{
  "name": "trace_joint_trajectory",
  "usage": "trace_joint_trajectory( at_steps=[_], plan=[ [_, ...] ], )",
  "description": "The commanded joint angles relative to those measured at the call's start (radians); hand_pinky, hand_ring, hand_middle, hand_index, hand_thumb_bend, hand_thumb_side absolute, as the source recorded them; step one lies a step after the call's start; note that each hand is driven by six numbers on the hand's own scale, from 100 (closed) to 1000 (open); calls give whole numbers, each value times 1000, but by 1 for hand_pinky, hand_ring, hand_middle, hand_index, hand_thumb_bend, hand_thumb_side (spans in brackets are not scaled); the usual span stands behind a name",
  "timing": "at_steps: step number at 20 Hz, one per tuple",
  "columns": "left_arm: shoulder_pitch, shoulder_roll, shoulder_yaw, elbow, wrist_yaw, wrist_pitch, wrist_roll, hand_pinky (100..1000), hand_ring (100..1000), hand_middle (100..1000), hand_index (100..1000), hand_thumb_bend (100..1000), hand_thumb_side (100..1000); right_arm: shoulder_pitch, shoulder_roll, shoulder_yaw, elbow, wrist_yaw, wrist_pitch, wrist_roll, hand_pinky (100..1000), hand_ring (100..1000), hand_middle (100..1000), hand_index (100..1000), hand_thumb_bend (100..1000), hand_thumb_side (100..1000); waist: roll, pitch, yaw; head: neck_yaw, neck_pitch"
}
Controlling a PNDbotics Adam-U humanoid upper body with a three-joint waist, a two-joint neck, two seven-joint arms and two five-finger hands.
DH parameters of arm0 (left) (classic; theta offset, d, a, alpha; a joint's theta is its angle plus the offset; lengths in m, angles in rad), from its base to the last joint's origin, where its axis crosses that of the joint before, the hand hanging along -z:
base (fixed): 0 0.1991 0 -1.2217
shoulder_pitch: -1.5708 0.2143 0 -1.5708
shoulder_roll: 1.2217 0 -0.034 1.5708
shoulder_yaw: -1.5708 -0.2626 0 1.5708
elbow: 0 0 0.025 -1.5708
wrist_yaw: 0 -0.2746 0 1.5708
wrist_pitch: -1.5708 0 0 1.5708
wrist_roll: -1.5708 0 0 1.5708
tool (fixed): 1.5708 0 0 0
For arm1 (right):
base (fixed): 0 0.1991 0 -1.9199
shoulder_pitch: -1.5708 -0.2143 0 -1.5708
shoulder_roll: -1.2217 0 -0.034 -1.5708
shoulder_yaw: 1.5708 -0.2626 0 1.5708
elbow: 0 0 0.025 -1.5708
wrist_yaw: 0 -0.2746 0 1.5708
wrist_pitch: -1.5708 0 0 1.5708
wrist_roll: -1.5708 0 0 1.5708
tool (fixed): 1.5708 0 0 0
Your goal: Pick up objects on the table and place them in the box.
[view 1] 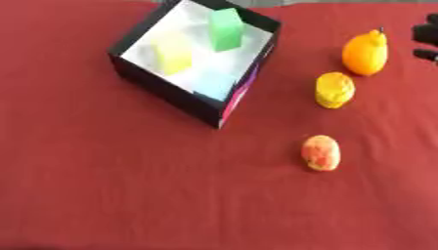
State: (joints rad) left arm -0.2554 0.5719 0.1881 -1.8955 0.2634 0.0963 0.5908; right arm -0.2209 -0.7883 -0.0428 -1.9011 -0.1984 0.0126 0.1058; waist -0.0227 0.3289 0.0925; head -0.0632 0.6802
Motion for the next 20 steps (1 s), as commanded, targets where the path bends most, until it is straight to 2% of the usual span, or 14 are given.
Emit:
trace_joint_trajectory(
  at_steps=[1, 2, 4, 7, 11, 15, 16, 17, 18, 20],
  plan=[
    [-2, 16, 13, 0, 10, -1, -1, 789, 748, 736, 815, 285, 600, 10, -97, 25, -84, 105, -10, 55, 886, 910, 806, 890, 100, 528, -2, -16, -2, 1, -14],
    [-2, 15, 12, 1, 10, 0, -2, 789, 748, 735, 814, 286, 600, 12, -114, 36, -92, 129, -17, 68, 883, 907, 805, 889, 100, 488, -4, -17, -4, 2, -15],
    [-3, 15, 10, 0, 9, 1, -4, 788, 747, 734, 812, 285, 600, 10, -140, 57, -97, 168, -38, 83, 880, 904, 803, 887, 100, 465, -7, -19, -5, 1, -18],
    [-7, 12, 5, -3, 3, 4, -8, 787, 746, 732, 808, 282, 595, 2, -165, 95, -99, 212, -64, 105, 873, 897, 800, 884, 100, 464, -9, -21, -3, -4, -21],
    [-8, 8, -1, -3, -5, 10, -12, 787, 746, 731, 805, 277, 592, -16, -175, 142, -99, 269, -79, 148, 842, 834, 782, 875, 100, 422, -10, -23, 1, -10, -23],
    [-6, 6, -4, -5, -12, 14, -15, 787, 746, 728, 801, 271, 590, -26, -179, 176, -99, 349, -99, 181, 810, 790, 767, 874, 100, 522, -13, -24, 3, -16, -17],
    [-5, 5, -5, -5, -12, 15, -16, 787, 746, 726, 800, 271, 591, -25, -178, 183, -99, 371, -102, 187, 795, 773, 752, 867, 100, 468, -14, -24, 3, -18, -16],
    [-4, 5, -6, -4, -11, 17, -17, 787, 746, 726, 800, 272, 591, -23, -178, 191, -99, 396, -101, 194, 793, 771, 751, 866, 100, 460, -14, -24, 4, -19, -15],
    [-3, 5, -7, -4, -10, 17, -17, 787, 745, 726, 800, 272, 593, -23, -178, 199, -99, 418, -98, 199, 782, 758, 739, 859, 100, 380, -15, -24, 4, -20, -14],
    [-2, 3, -8, -2, -8, 18, -17, 786, 744, 721, 797, 272, 594, -27, -175, 216, -99, 460, -89, 209, 764, 734, 719, 846, 100, 305, -16, -24, 5, -22, -10]
  ],
)
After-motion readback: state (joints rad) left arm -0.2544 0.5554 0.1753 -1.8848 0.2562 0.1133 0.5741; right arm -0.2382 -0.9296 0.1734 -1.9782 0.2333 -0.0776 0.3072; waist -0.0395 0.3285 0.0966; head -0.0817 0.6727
